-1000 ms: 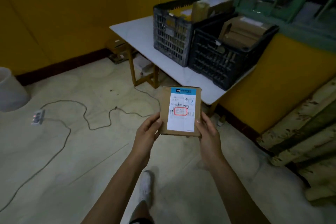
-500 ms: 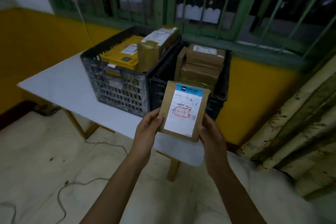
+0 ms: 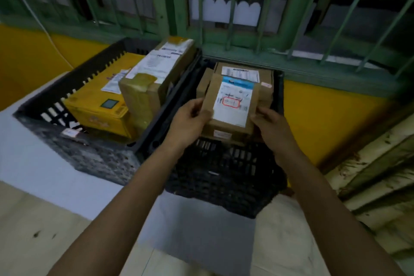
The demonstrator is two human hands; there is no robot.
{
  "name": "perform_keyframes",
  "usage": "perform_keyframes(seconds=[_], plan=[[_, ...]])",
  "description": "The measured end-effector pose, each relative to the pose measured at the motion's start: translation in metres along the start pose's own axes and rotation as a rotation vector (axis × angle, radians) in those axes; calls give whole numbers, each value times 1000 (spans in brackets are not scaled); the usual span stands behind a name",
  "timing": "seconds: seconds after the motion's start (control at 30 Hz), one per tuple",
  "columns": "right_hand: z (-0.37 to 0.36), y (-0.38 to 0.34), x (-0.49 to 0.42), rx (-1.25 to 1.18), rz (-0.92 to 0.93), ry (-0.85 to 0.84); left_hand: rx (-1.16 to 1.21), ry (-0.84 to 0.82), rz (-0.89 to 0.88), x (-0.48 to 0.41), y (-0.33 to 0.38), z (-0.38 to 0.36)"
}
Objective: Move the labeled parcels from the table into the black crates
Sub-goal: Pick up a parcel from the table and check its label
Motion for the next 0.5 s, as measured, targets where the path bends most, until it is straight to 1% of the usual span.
perform_keyframes(seconds=[0.1, 0.17, 0.27, 0.3, 0.37, 0.43, 0.5], plan=[[-11, 8, -38, 69, -215, -77, -185, -144, 110, -30, -20, -4], [-22, 16, -64, 113, -353, -90, -305, -246, 148, -43, -35, -8], [-42, 36, -95, 144, -563, -94, -526, -352, 68, -56, -53, -14], [-50, 42, -102, 148, -624, -129, -573, -362, 13, -57, -59, -15], [-70, 52, -111, 153, -740, -250, -711, -391, -78, -57, -70, -14], [-88, 60, -122, 142, -821, -328, -858, -445, -118, -57, -78, -11], [-104, 69, -137, 122, -844, -362, -920, -549, -122, -59, -83, -10]])
Point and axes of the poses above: each hand's wrist, its own x-axis away from the middle knuckle, its own z-axis out of the back of the hand, y = z × x, the point moved 1 cm from there along -x, towards the middle knuckle, and after that the axes turned 15 degrees about -z, right-handed, at the moved point
